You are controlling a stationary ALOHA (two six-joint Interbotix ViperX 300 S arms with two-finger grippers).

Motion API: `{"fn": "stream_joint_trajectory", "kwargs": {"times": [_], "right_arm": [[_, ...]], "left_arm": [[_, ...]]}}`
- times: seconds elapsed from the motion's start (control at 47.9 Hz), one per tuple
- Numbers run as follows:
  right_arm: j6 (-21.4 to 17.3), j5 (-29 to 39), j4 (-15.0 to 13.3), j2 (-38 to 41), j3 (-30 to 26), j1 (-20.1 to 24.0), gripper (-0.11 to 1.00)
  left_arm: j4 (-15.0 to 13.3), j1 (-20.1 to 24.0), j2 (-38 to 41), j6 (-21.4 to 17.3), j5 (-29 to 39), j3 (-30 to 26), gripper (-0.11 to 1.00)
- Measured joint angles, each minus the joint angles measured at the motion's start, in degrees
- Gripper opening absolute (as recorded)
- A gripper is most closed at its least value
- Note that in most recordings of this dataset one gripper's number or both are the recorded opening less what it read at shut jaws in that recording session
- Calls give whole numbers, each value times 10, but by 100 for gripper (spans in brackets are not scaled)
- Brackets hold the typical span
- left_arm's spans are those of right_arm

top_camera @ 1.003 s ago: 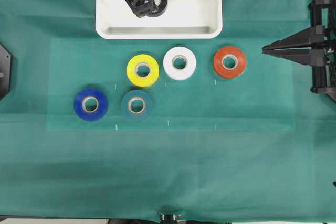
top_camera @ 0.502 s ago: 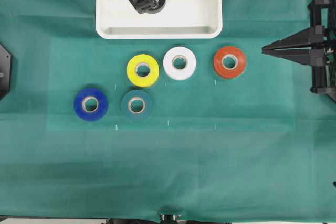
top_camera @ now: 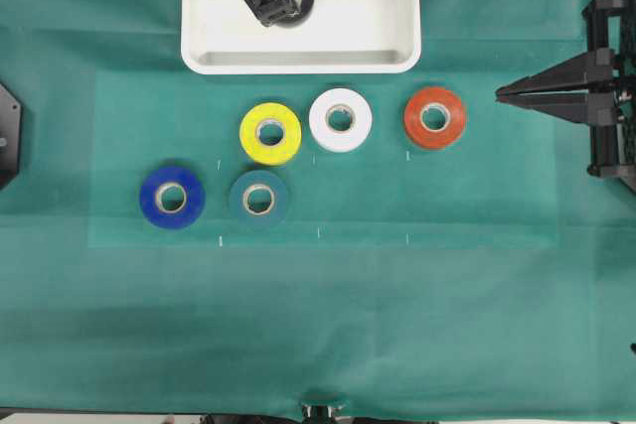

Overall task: Pick up the tape from a random location and place it into the white case.
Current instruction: 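Lower the black tape roll into the white tray, then open the left gripper to release the roll and raise it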

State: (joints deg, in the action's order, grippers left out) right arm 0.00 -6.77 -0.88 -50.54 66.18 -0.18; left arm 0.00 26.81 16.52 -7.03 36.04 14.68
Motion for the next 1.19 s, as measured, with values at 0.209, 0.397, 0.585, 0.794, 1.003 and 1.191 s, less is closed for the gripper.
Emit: {"fn": "stream_joint_trajectory", "kwargs": {"times": [0.209,0.397,0.585,0.794,1.003,1.191], "right_arm": [[0,0,0,0,1,0,0],[0,0,0,0,0,0,0],[0,-1,0,0,0,0,0],[0,-1,0,0,1,0,0],[0,-1,0,0,1,0,0],[0,-1,0,0,0,0,0]], "left_arm": [[-1,0,0,0,-1,0,97],[-1,0,-3,0,1,1,96],[-1,0,-18,1,10,3,96],[-1,-6,-50,1,24,4,96],[-1,-19,-92,1,44,4,96],[-2,-27,-117,1,61,4,96]]}}
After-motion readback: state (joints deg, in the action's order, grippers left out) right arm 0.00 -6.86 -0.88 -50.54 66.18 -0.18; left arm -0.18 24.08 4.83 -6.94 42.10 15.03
